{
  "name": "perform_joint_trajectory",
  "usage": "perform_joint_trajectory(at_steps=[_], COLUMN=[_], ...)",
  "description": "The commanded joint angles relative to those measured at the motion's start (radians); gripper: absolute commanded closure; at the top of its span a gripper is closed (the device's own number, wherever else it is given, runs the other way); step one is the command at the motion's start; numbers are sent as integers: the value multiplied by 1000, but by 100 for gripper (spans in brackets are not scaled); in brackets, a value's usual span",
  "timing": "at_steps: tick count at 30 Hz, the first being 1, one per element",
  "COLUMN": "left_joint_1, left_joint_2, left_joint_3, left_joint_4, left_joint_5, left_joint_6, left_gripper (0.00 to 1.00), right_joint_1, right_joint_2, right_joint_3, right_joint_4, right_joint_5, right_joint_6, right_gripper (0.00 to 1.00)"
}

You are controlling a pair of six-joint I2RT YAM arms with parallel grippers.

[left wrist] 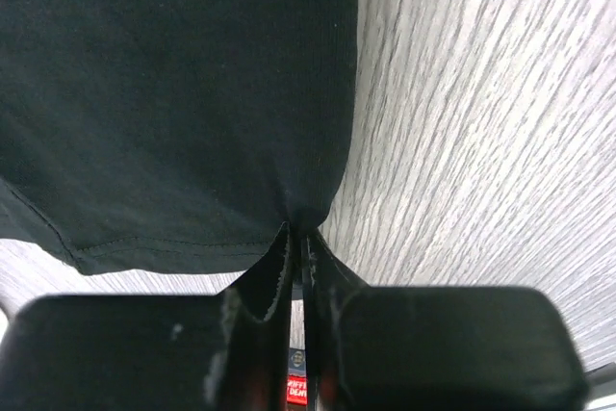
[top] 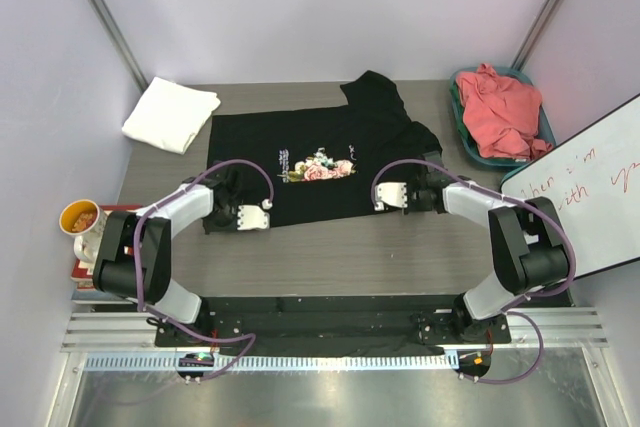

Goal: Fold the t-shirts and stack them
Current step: Fold the flattened tshirt in 1/3 of the way

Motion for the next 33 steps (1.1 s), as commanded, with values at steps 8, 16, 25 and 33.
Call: perform_joint_trajectory(at_steps=[8,16,25,33], left_joint_1=[1,1,1,-1], left_joint_2=[-39,-76,-108,-153], left_joint_3=[34,35,39,2], left_joint_4=[-184,-331,-514,-568], left_joint_5=[102,153,164,168], left_joint_6=[45,86,146,211], left_gripper=[100,100,100,100], right_joint_1=[-17,-12,31,100], right_joint_2=[-153,-215,-276,-365], right_joint_3=[-18,-18,-40,-67], right_joint_4=[-314,-434,-556,-675], right_joint_5=[-64,-91,-123,-140], right_joint_6=[-136,-169,-225,-236], right_gripper=[99,99,99,99])
